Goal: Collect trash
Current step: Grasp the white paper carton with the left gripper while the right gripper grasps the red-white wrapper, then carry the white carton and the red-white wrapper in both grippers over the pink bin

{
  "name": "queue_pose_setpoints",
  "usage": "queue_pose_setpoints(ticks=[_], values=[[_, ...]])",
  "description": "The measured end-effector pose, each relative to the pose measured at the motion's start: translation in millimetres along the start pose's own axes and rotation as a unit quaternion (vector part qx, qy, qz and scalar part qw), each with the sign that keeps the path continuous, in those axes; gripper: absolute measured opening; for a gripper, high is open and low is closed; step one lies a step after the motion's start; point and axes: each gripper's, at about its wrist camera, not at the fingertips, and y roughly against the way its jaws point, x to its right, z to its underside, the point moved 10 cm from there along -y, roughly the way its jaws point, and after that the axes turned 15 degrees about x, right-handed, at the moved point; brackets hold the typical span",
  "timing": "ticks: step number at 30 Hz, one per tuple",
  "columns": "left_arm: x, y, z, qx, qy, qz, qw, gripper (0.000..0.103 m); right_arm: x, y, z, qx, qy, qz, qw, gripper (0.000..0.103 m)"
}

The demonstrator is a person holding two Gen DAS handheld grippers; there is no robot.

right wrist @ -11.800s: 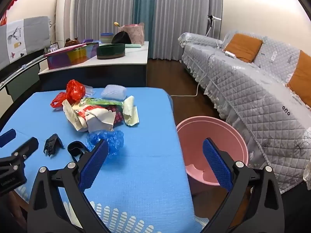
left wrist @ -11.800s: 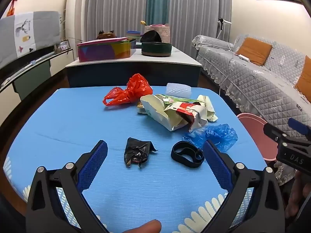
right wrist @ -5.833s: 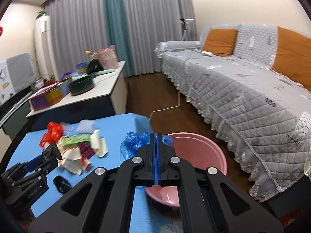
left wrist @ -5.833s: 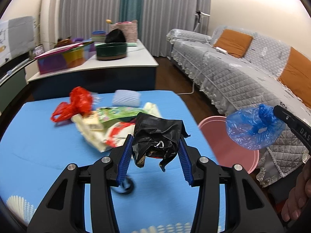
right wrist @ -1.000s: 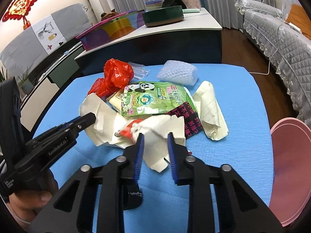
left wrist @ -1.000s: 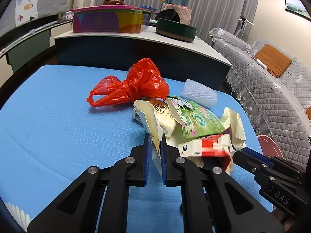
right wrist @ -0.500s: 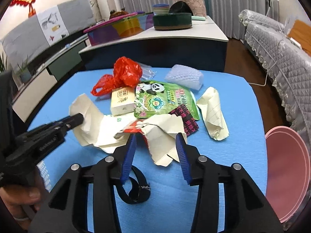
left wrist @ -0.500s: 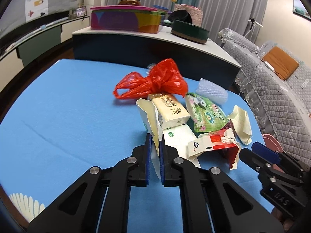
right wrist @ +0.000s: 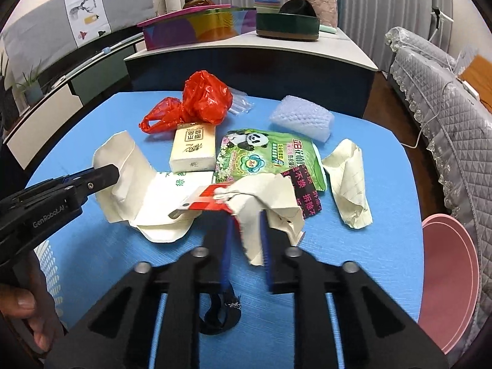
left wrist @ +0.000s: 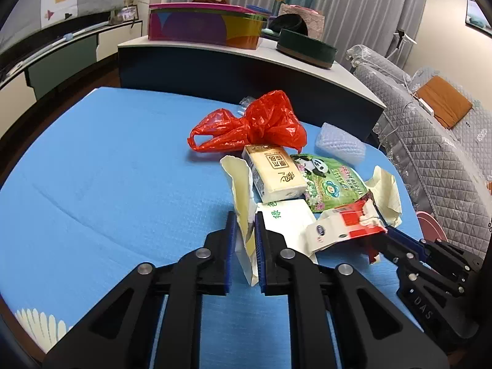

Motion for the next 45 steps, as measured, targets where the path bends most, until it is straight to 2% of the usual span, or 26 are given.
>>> queue_pose_setpoints(ticks=[2,20,45], values=[[-0.2,1.3,-1.7,0.006,-0.006,-0.002,1.0000,0.007,1.2,2.5,-2.2,0.005,0.000,0.003,1.000,0.007],[17.2,31.1,-21.7,0.054,-0.034,0.012,0.9979,0.007,27.4,51.3,-22.8,0.062,-0.033,0.032,0.997,0.003],[91.1,58.4,-22.2,0.085,-0.080,0.075,0.9903,0.007,104.1,113.1,-15.9,0.102,-0.083,0.114,0.985,0.003]])
